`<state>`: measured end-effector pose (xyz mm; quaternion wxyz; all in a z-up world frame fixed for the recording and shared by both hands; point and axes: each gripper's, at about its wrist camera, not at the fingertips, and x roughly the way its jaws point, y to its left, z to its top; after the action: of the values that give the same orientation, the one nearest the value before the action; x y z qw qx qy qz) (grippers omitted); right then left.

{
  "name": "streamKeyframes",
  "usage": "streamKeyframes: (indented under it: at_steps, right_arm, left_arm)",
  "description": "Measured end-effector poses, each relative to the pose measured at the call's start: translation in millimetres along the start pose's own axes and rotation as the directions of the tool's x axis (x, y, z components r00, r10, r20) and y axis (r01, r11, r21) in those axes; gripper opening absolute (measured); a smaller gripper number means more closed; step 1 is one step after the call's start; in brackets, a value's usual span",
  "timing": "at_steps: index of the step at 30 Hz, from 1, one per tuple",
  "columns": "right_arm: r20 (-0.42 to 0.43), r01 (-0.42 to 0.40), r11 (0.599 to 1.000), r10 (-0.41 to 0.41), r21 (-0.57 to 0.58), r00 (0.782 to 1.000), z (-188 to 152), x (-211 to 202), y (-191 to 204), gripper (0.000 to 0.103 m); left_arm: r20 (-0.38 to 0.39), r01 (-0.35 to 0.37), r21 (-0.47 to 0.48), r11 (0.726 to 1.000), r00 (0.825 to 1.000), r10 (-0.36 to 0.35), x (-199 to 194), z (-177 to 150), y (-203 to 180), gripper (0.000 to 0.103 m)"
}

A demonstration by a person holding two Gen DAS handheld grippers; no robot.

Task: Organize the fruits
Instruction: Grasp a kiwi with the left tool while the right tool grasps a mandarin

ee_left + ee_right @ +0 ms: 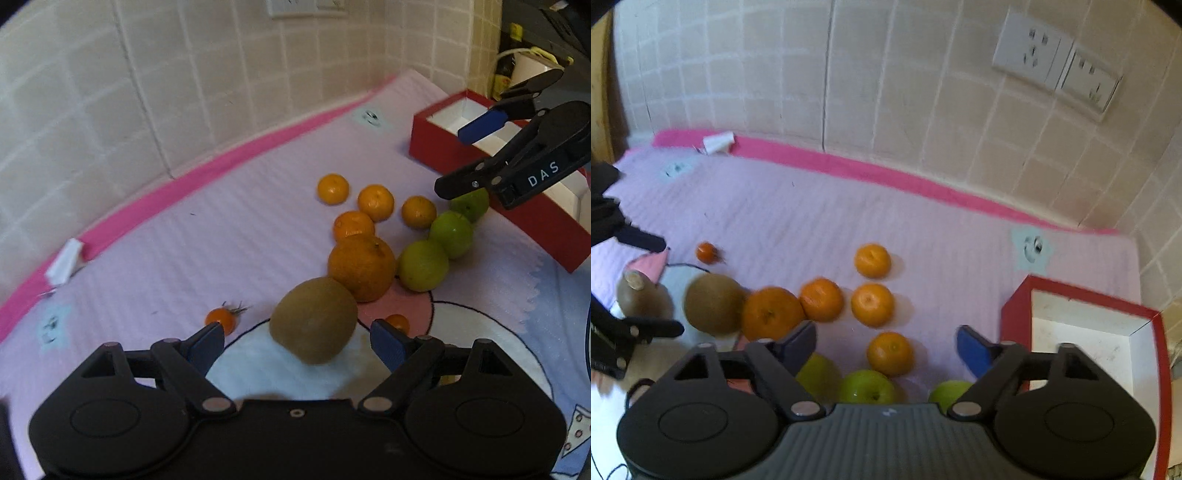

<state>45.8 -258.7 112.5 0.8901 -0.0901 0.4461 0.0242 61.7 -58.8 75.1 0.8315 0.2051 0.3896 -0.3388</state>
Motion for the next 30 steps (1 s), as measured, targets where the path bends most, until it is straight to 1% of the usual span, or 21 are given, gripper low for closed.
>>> streamKeyframes:
  at_steps: [1,2,4,5,8,9,10,12,14,16,17,19,22,25,27,29,30]
  right_arm:
    - [-0.02,-0.025,1.0,0.025,0.016,0.999,0.4,5.0,-2.7,0.07]
    - [-0.036,-0.066,0.997,0.067,0.037,0.997,0.5,8.8,-4.6,0.068]
    - [-0.045,-0.151,0.987,0.153,0.059,0.987,0.8,11.0,-1.8,0.068]
    - [-0.049,-0.17,0.984,0.172,0.055,0.984,1.4,11.8,1.4,0.068]
    - [-0.064,-0.181,0.983,0.183,0.03,0.981,3.8,15.2,11.1,0.068]
    - [-0.067,-0.181,0.983,0.182,0.026,0.981,5.7,16.9,13.3,0.068]
    - [-0.07,-0.175,0.984,0.176,0.025,0.982,6.7,18.2,14.4,0.068]
    - [-0.079,-0.137,0.99,0.138,0.018,0.987,8.7,21.6,13.4,0.068]
    - [-0.106,-0.077,0.997,0.08,0.024,0.991,9.2,28.0,6.8,0.069]
    - [-0.141,-0.051,0.997,0.06,0.061,0.988,7.6,33.1,-5.9,0.069]
    - [-0.157,-0.05,0.995,0.062,0.08,0.986,7.3,36.8,-11.4,0.068]
    - [-0.183,-0.048,0.993,0.068,0.11,0.981,6.4,43.3,-19.9,0.068]
    - [-0.207,-0.051,0.991,0.076,0.125,0.975,4.9,51.9,-23.9,0.068]
    - [-0.228,-0.041,0.993,0.066,0.113,0.971,4.4,61.9,-24.2,0.067]
    - [-0.239,-0.049,0.993,0.074,0.106,0.968,3.8,66.2,-23.4,0.064]
    - [-0.256,-0.055,0.994,0.078,0.097,0.963,5.0,71.1,-21.5,0.057]
    - [-0.261,-0.059,0.994,0.082,0.096,0.962,5.2,75.1,-19.9,0.055]
  left_arm:
    - [-0.012,0.023,0.006,1.0,1.0,-0.022,6.6,1.6,3.5,0.102]
    - [-0.024,0.041,0.009,0.999,0.999,-0.04,12.0,2.9,5.8,0.102]
    - [-0.045,0.089,0.014,0.996,0.995,-0.088,22.6,4.9,9.4,0.102]
    - [-0.051,0.105,0.015,0.994,0.993,-0.104,25.9,5.8,11.5,0.102]
    - [-0.07,0.152,0.019,0.988,0.986,-0.151,36.3,10.4,14.1,0.101]
    - [-0.07,0.16,0.021,0.987,0.985,-0.158,37.7,11.7,15.6,0.101]
    - [-0.072,0.17,0.026,0.985,0.983,-0.168,40.0,12.8,16.3,0.098]
    - [-0.08,0.184,0.032,0.982,0.98,-0.181,43.4,14.0,15.8,0.092]
    - [-0.089,0.196,0.036,0.98,0.977,-0.192,47.6,14.9,15.9,0.092]
    - [-0.091,0.202,0.045,0.978,0.976,-0.198,50.1,14.0,15.8,0.092]
    - [-0.095,0.21,0.045,0.977,0.974,-0.205,51.8,13.9,16.6,0.091]
    - [-0.103,0.221,0.041,0.975,0.971,-0.216,54.1,12.9,17.4,0.077]
    - [-0.1,0.22,0.04,0.975,0.971,-0.215,55.8,12.0,19.0,0.077]
    - [-0.094,0.222,0.023,0.975,0.971,-0.219,52.6,10.0,21.2,0.077]
    - [-0.094,0.22,0.009,0.975,0.971,-0.218,50.7,10.1,22.7,0.077]
    - [-0.091,0.211,0.007,0.977,0.974,-0.209,48.5,9.3,23.4,0.077]
    - [-0.09,0.208,0.005,0.978,0.974,-0.207,47.9,9.1,24.0,0.077]
